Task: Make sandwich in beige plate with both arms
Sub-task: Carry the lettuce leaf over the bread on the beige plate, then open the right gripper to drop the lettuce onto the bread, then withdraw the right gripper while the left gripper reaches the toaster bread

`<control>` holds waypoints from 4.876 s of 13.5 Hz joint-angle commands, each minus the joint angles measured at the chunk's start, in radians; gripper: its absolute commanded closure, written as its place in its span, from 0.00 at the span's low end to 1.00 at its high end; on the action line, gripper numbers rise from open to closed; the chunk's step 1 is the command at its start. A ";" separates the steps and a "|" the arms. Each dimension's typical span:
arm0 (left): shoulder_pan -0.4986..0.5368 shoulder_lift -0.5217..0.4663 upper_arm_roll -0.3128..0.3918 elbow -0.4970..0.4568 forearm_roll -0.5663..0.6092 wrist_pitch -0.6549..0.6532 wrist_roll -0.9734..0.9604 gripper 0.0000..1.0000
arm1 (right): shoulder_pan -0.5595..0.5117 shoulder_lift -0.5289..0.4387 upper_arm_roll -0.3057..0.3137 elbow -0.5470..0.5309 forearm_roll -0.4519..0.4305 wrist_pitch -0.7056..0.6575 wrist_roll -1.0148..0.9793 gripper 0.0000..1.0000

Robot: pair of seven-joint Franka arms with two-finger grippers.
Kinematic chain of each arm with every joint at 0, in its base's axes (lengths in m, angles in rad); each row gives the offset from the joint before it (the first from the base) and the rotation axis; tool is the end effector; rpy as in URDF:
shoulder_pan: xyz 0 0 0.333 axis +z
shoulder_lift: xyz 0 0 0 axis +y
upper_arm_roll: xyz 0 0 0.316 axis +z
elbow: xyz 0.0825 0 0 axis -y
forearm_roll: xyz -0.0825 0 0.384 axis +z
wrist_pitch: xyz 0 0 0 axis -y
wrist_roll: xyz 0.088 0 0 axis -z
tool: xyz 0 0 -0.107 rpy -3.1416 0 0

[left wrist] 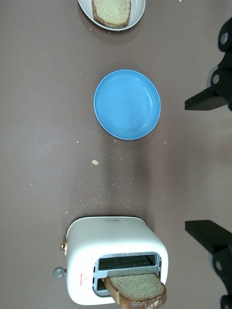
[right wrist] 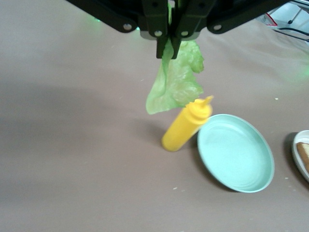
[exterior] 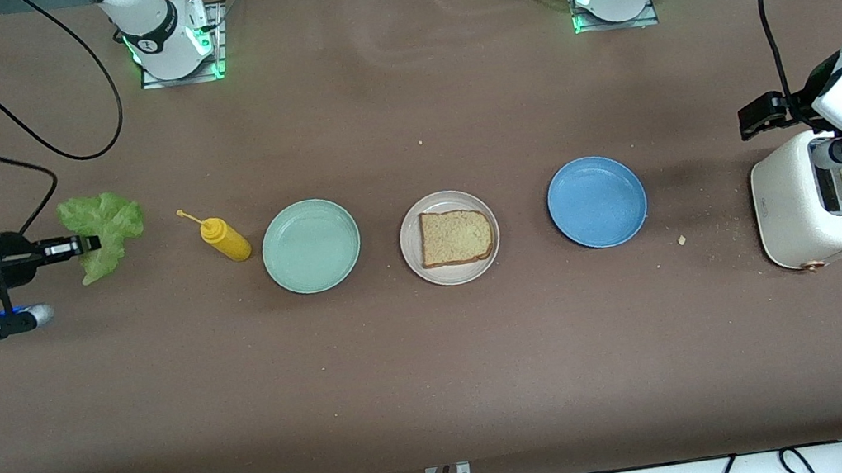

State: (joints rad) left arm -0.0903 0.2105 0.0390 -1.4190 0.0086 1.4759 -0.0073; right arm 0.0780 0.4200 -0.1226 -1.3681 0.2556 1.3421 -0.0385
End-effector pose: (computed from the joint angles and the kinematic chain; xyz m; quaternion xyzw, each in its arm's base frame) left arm 0.6046 -0.0325 0.5655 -0.9968 0.0220 0.0764 0.0106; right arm 0.6316 0.0160 0.4552 -0.9705 0.0024 0.2141 0.1111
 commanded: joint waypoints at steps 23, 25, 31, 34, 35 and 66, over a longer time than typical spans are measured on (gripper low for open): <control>-0.009 0.003 0.002 0.003 -0.016 0.004 -0.003 0.00 | 0.651 0.454 0.015 0.043 0.741 0.971 1.135 1.00; -0.009 0.003 0.002 0.003 -0.016 0.004 -0.003 0.00 | 0.654 0.457 0.012 0.040 0.728 0.970 1.144 0.01; -0.009 0.003 0.002 0.003 -0.016 0.004 -0.003 0.00 | 0.649 0.439 0.006 0.041 0.476 0.960 1.143 0.00; -0.008 0.006 0.002 0.003 -0.015 0.003 0.000 0.00 | 0.649 0.370 -0.052 0.040 0.349 0.868 1.141 0.00; -0.003 0.010 0.004 0.003 -0.012 0.004 0.001 0.00 | 0.649 0.341 -0.095 0.041 0.296 0.788 1.126 0.00; 0.408 0.113 0.009 -0.285 0.056 0.474 0.553 0.00 | 0.002 -0.435 0.126 -0.321 -0.312 0.334 0.146 0.00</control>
State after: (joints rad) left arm 0.2970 0.3480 0.0613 -1.6614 0.0387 1.9172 0.5345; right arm 0.1419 0.0424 -0.0287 -1.6504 -0.0410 1.6414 0.1084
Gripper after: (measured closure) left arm 0.000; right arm 0.000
